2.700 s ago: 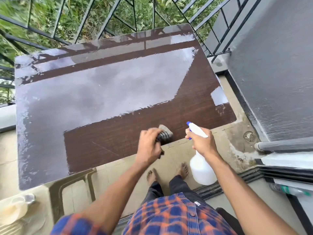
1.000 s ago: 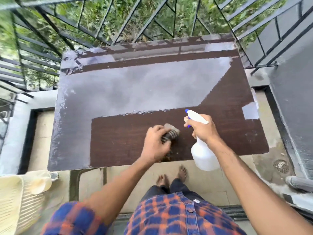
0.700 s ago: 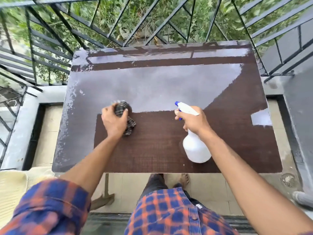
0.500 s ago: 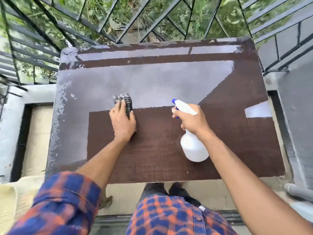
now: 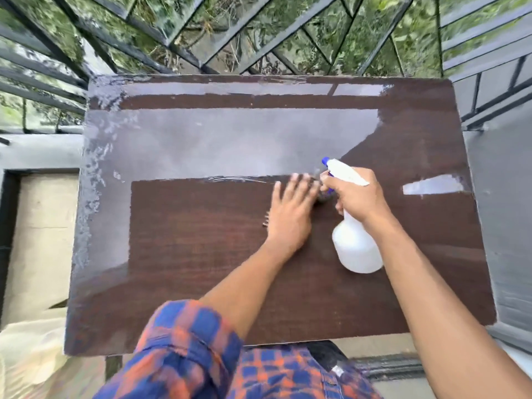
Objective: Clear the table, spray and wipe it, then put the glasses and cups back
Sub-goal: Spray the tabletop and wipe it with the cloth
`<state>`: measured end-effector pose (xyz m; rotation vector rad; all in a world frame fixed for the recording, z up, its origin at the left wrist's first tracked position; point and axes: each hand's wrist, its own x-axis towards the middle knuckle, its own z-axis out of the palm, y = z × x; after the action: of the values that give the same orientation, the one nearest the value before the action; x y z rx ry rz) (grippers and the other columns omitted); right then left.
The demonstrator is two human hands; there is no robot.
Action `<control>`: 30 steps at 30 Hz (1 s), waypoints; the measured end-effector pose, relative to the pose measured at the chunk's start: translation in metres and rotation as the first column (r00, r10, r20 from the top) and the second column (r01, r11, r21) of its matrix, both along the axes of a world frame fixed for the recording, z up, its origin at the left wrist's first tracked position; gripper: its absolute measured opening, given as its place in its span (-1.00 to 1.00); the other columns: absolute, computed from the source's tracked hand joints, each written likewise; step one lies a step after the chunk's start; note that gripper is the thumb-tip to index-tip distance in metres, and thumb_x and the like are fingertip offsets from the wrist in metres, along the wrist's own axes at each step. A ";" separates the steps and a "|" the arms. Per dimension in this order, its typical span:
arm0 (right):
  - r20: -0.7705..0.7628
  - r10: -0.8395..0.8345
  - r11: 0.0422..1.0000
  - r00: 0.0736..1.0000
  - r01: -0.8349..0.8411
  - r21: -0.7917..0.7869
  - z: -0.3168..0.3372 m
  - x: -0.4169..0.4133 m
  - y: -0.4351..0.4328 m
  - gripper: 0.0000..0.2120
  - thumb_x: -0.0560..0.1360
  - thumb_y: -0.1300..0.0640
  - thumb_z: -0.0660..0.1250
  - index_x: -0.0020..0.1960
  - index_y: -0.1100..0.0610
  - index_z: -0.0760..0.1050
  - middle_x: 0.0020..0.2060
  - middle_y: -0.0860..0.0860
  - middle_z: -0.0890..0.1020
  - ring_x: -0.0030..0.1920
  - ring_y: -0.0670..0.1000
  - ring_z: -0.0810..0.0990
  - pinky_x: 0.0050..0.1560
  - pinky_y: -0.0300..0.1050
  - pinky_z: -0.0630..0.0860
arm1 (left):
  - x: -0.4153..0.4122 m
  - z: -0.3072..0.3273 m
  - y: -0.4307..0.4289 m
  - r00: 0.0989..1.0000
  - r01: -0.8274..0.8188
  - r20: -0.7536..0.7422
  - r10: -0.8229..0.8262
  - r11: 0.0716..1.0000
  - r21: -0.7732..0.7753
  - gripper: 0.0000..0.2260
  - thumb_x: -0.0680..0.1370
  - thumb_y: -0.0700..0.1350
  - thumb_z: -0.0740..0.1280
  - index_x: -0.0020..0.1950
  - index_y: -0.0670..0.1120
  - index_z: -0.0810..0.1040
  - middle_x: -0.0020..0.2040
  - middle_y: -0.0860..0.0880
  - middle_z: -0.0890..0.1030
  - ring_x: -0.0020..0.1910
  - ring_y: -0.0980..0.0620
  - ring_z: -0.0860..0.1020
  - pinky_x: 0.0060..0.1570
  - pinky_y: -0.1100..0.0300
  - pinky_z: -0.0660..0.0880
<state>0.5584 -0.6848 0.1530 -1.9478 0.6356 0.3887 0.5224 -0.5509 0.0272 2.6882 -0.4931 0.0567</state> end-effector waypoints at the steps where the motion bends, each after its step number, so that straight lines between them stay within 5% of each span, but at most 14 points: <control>1: -0.010 0.023 1.000 1.000 -0.023 -0.017 0.000 0.003 0.005 -0.83 0.46 0.05 0.45 -0.11 0.17 0.69 -0.23 0.26 0.68 -0.54 0.02 0.45 -0.38 -0.14 0.45 | 0.014 0.001 0.020 0.996 -0.092 0.000 0.092 0.996 0.016 -0.46 0.49 -0.18 0.19 0.50 -0.07 0.40 0.52 -0.08 0.38 0.51 -0.18 0.31 0.45 -0.25 0.19; 7: -0.072 0.063 0.998 0.995 -0.063 0.009 -0.004 0.010 0.038 -0.88 0.48 0.05 0.44 -0.13 0.10 0.69 -0.18 0.11 0.75 -0.54 0.01 0.48 -0.34 -0.13 0.48 | 0.077 0.000 0.164 0.771 -0.630 -0.079 0.632 0.775 0.058 -0.50 0.61 -0.12 0.14 0.57 -0.14 0.24 0.59 -0.15 0.23 0.57 -0.20 0.16 0.51 -0.22 0.05; 10: -0.082 0.066 0.997 0.994 -0.062 0.043 -0.008 0.015 0.052 -0.87 0.49 0.07 0.43 -0.15 0.11 0.69 -0.28 0.03 0.69 -0.52 0.02 0.47 -0.35 -0.13 0.46 | 0.088 0.003 0.172 0.677 -0.730 -0.106 0.728 0.683 0.026 -0.52 0.65 -0.11 0.10 0.57 -0.16 0.23 0.59 -0.16 0.21 0.56 -0.21 0.16 0.52 -0.18 0.06; 15: -0.098 0.017 0.999 0.995 -0.014 0.030 -0.007 0.038 0.063 -0.87 0.48 0.06 0.42 -0.19 0.10 0.66 -0.28 0.01 0.67 -0.53 0.02 0.46 -0.37 -0.15 0.47 | 0.103 0.003 0.109 0.864 -0.501 -0.064 0.500 0.865 -0.009 -0.50 0.60 -0.15 0.19 0.55 -0.20 0.27 0.54 -0.23 0.30 0.51 -0.27 0.26 0.49 -0.13 0.18; 18: -0.056 -0.054 0.998 0.997 0.053 -0.028 -0.006 0.055 0.059 -0.87 0.45 0.07 0.43 -0.25 0.08 0.64 -0.30 0.11 0.70 -0.56 0.03 0.49 -0.32 -0.08 0.52 | 0.112 -0.001 0.047 0.994 -0.079 -0.080 0.078 0.997 0.003 -0.48 0.57 -0.12 0.15 0.54 -0.20 0.29 0.54 -0.24 0.30 0.52 -0.26 0.25 0.48 -0.14 0.20; 21: -0.027 -0.121 0.991 0.992 0.119 -0.064 -0.002 0.071 0.047 -0.86 0.43 0.12 0.44 -0.31 0.06 0.61 -0.47 -0.04 0.60 -0.59 0.01 0.48 -0.34 -0.10 0.49 | 0.131 -0.004 0.009 0.966 0.222 -0.153 -0.207 0.971 0.089 -0.47 0.60 -0.04 0.08 0.58 -0.14 0.24 0.58 -0.16 0.23 0.58 -0.18 0.14 0.54 -0.10 0.07; 26: -0.026 -0.147 0.983 0.989 0.143 -0.111 -0.004 0.090 0.039 -0.82 0.41 0.04 0.44 -0.35 0.04 0.60 -0.25 0.13 0.75 -0.57 0.04 0.49 -0.30 -0.06 0.54 | 0.177 0.002 0.034 0.988 0.128 -0.101 -0.119 0.989 0.081 -0.43 0.52 -0.10 0.21 0.56 -0.02 0.29 0.51 -0.20 0.34 0.50 -0.27 0.28 0.48 -0.21 0.14; 30: -0.046 -0.116 0.990 0.992 0.111 -0.092 -0.008 0.105 0.054 -0.76 0.29 -0.05 0.37 -0.24 0.11 0.64 -0.32 0.10 0.70 -0.49 0.09 0.47 -0.21 0.02 0.53 | 0.224 0.008 0.111 0.958 -0.270 -0.085 0.274 0.961 0.056 -0.41 0.52 -0.20 0.20 0.57 0.02 0.26 0.53 -0.17 0.30 0.53 -0.22 0.21 0.50 -0.18 0.07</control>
<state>0.6629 -0.6307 0.1446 -1.9808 0.8051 0.3449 0.7466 -0.4402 0.0356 2.7689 -0.0949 -0.0003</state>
